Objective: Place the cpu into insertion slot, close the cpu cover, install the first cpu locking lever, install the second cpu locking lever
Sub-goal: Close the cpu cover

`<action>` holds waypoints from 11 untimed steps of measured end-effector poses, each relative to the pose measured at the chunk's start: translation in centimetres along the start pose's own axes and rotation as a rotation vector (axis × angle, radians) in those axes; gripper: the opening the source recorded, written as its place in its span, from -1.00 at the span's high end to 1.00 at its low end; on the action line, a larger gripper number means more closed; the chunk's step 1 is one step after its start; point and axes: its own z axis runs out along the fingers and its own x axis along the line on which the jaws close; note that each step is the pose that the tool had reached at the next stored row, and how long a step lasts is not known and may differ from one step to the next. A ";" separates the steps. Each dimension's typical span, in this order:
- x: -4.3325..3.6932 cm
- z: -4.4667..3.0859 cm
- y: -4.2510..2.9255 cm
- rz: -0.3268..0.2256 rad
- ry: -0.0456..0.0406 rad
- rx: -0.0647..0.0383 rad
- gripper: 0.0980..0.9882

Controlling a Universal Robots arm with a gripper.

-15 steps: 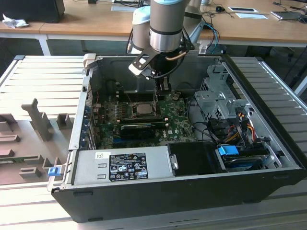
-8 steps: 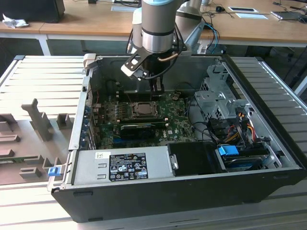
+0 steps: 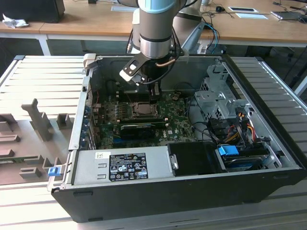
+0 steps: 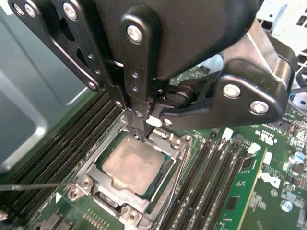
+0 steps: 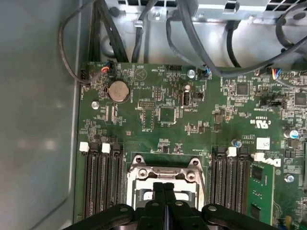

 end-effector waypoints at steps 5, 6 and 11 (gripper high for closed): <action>0.07 0.15 -1.51 0.000 0.0001 -0.001 0.98; 0.07 0.15 -1.67 0.000 0.0000 -0.001 0.98; 0.09 0.14 -2.05 0.000 0.0000 0.000 0.98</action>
